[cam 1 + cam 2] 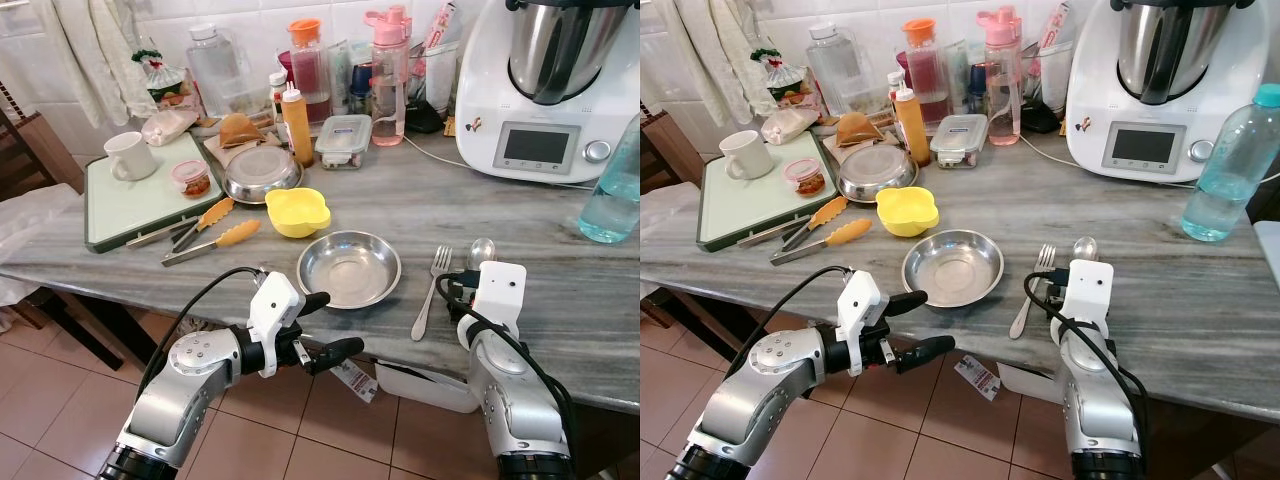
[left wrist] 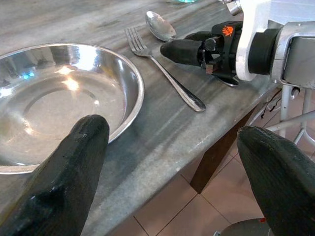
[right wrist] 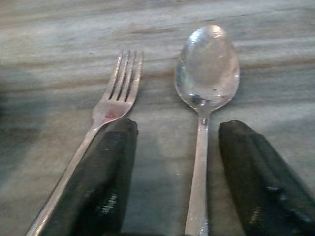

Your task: Setting the table

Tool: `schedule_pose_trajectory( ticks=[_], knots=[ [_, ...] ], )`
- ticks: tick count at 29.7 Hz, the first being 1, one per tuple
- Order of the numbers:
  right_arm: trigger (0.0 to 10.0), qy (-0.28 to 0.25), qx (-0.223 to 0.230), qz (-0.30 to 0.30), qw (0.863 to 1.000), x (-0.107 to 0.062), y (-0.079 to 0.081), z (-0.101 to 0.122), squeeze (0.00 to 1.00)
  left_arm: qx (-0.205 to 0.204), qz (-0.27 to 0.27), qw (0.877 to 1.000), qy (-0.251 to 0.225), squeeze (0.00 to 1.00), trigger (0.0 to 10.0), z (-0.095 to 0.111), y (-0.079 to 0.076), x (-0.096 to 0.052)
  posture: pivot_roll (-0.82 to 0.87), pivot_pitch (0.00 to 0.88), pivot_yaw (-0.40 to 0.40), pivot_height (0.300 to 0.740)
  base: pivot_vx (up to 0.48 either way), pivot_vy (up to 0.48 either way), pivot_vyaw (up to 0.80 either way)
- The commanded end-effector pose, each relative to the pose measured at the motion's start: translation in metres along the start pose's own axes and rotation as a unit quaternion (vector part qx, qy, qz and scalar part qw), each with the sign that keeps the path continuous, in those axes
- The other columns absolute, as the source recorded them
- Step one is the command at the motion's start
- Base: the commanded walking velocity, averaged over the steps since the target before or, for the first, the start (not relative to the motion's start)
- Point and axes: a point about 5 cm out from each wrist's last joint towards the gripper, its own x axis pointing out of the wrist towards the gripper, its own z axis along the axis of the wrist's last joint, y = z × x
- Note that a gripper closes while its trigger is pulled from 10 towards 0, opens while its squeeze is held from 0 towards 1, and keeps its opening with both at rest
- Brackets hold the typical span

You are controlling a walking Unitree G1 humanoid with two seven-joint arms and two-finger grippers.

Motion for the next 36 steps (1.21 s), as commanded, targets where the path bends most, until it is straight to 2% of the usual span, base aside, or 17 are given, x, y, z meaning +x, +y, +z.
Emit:
schedule_pose_trajectory(
  ticks=[1, 13, 21, 32, 34, 35, 36],
  knots=[
    [10.0, 0.065, -0.001, 0.001, 0.998, -0.004, 0.001, -0.027, 1.00, 0.008, 0.008, 1.000, 0.005, 0.00, 10.0, 0.000, 0.005, -0.002, -0.14, 0.000, 0.126, 0.740, 0.000, 0.000, 0.00],
    [10.0, 0.075, -0.012, 0.000, 0.997, -0.009, -0.001, -0.034, 1.00, 0.007, 0.008, 1.000, 0.002, 0.00, 10.0, -0.001, 0.003, 0.003, -0.14, 0.000, 0.121, 0.740, 0.000, 0.000, 0.00],
    [10.0, 0.034, -0.021, -0.018, 0.999, -0.010, -0.004, -0.022, 1.00, 0.009, 0.009, 1.000, -0.001, 0.00, 10.0, 0.001, 0.004, 0.003, -0.15, 0.000, 0.121, 0.740, 0.000, 0.000, 0.00],
    [10.0, 0.015, -0.029, -0.026, 0.999, -0.016, -0.005, -0.016, 0.99, 0.009, 0.008, 1.000, -0.004, 0.00, 10.0, 0.003, 0.003, 0.006, -0.15, 0.000, 0.122, 0.740, 0.000, 0.000, 0.00],
    [10.0, 0.013, -0.030, -0.025, 0.999, -0.017, -0.005, -0.015, 0.94, 0.009, 0.008, 1.000, -0.005, 0.00, 10.0, 0.003, 0.002, 0.006, -0.15, 0.000, 0.122, 0.740, 0.000, 0.000, 0.00],
    [10.0, 0.012, -0.031, -0.025, 0.999, -0.017, -0.006, -0.015, 0.87, 0.008, 0.008, 1.000, -0.005, 0.00, 10.0, 0.003, 0.002, 0.006, -0.16, 0.000, 0.122, 0.740, 0.000, 0.000, 0.00],
    [10.0, 0.011, -0.032, -0.024, 0.999, -0.018, -0.006, -0.015, 0.68, 0.008, 0.008, 1.000, -0.005, 0.00, 10.0, 0.003, 0.002, 0.006, -0.16, 0.000, 0.122, 0.740, 0.000, 0.000, 0.00]
  ],
)
